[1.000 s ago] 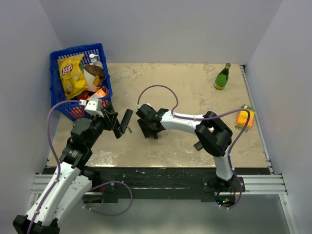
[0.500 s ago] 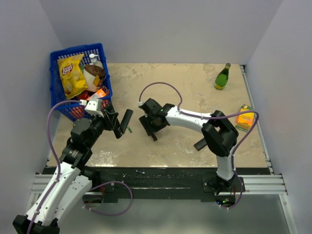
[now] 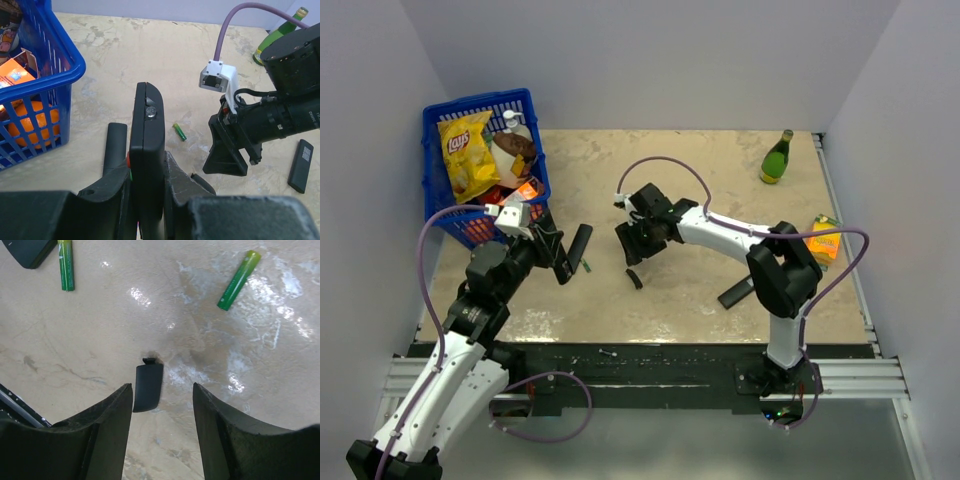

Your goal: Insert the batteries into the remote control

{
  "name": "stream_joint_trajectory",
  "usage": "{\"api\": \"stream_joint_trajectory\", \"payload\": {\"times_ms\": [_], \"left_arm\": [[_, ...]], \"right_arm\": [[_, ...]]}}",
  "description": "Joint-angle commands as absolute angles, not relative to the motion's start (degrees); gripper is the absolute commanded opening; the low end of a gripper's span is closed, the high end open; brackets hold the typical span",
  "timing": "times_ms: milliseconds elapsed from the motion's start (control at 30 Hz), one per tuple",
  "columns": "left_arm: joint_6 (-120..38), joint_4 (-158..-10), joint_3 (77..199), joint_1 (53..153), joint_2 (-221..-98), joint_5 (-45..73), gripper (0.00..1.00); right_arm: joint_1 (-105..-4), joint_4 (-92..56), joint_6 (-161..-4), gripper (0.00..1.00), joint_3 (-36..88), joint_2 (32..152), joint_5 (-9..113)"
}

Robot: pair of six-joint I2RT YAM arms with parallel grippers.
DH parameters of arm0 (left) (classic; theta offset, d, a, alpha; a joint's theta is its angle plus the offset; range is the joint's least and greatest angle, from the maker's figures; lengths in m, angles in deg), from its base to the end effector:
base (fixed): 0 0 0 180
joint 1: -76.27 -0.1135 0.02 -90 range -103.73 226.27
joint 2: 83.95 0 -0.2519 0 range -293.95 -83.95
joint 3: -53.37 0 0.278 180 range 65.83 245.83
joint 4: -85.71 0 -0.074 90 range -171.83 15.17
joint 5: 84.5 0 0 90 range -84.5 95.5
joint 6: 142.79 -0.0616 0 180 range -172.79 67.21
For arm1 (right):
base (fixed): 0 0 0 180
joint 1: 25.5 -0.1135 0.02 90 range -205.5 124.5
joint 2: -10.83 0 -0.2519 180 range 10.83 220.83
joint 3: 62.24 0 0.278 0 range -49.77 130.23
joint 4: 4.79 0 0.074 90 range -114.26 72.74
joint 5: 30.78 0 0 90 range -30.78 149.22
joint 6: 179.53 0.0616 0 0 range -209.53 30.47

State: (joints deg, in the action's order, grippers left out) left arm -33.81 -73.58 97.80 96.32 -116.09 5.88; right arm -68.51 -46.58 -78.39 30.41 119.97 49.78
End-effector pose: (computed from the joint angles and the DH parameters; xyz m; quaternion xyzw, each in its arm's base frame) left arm 0.1995 -0.0732 0.2868 0.0092 0.7571 -0.2206 0.6149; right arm 0.3149 0.3075 0.1579 -0.2848 0.9157 0.1944 0.2065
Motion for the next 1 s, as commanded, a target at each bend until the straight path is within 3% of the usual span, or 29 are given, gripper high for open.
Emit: {"api": "stream_joint_trajectory", "payload": {"times_ms": [0, 967], "left_arm": [[-33.81, -76.03, 97.91, 96.30, -115.94, 6.55, 0.00], [-33.72, -76.12, 97.83, 96.13, -116.56, 7.34, 0.00]], "right_arm": [[-68.83, -45.21, -80.30, 0.53, 29.86, 120.86, 46.13], [-72.78, -44.59, -79.42, 0.50, 29.77, 125.26, 50.60]]}}
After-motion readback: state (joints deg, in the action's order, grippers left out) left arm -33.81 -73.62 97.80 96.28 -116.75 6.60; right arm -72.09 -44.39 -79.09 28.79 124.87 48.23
